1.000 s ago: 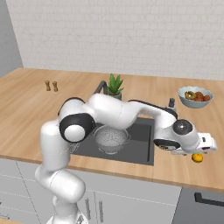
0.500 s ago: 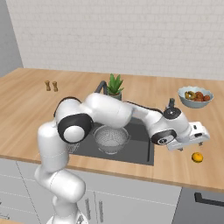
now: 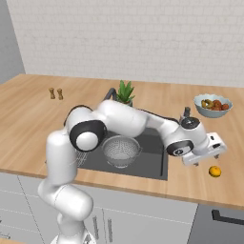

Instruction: Put the colander in the sink, put the tangerine in the colander, and turn on the sink faucet and pour water over the colander.

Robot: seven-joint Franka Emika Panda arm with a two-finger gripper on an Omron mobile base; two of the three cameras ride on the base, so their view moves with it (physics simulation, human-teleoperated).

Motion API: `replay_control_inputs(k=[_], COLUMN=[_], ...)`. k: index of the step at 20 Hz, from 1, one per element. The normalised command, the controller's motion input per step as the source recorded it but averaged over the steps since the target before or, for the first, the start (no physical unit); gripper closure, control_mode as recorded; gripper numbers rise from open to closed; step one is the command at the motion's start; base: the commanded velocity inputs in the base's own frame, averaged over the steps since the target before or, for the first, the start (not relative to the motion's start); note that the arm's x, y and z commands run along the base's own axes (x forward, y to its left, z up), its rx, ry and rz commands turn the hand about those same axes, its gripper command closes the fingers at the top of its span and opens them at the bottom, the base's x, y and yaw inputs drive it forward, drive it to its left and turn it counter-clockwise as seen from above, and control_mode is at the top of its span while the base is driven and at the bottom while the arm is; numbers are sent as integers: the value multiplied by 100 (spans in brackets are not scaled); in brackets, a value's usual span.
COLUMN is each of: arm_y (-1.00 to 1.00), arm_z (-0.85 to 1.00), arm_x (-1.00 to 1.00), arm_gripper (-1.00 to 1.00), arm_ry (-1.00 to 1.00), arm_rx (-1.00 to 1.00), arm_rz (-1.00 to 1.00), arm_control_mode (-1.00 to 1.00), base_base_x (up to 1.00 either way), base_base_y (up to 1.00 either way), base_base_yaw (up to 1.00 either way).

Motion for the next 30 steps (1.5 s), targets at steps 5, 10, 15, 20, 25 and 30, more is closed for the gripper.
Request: replay_control_inputs(k=[5, 10, 15, 20, 25, 30], arm_y=[-19, -22, -19, -15, -21, -11], arm_z=[-14, -11, -14, -20, -19, -25], arm_x=[1, 19, 24, 18, 21, 4], arm_gripper=[-100, -100, -100, -100, -100, -100], arm_ry=[14, 13, 12, 6, 4, 1], arm_rx=[7, 7, 9, 9, 10, 8], arm_rz=[7, 4, 3, 1, 2, 1], arm_control_mode=[-100, -100, -100, -100, -100, -100], base_base_x=[0, 0, 0, 0, 0, 0], base_base_y=[0, 0, 0, 0, 0, 0], base_base_yaw=[0, 0, 0, 0, 0, 0])
